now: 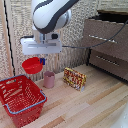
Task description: Move your gripper in the direction of the red bowl and clutch it softly. Cautiously raise the red bowl up from the surface. Hover the red bowl above the basket and gently bring it down inside. Let go of the gripper's grasp when the red bowl is within the basket.
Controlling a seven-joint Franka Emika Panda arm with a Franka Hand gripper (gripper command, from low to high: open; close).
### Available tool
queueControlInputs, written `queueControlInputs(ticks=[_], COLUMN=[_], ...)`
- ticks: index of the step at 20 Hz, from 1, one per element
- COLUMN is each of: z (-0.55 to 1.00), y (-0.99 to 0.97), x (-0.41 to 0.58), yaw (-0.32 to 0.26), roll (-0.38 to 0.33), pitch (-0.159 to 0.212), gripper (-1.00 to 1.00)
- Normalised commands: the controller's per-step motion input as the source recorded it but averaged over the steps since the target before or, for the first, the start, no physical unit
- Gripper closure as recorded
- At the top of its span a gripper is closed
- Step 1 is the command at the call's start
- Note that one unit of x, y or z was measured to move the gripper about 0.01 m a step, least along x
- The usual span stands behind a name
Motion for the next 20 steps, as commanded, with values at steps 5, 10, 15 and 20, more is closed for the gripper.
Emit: queueControlInputs(ticks=[5, 10, 15, 20], z=[-0.04, -0.37, -0.51, -0.26], y=[0.66, 0.37, 0.07, 0.09], x=[0.000, 0.033, 0.175, 0.194], yaw=[0.066, 0.093, 0.090, 0.078], roll=[0.000, 0.000, 0.000, 0.000], pitch=[0.000, -0.036, -0.053, -0.012], gripper=[1.00, 1.00, 1.00, -1.00])
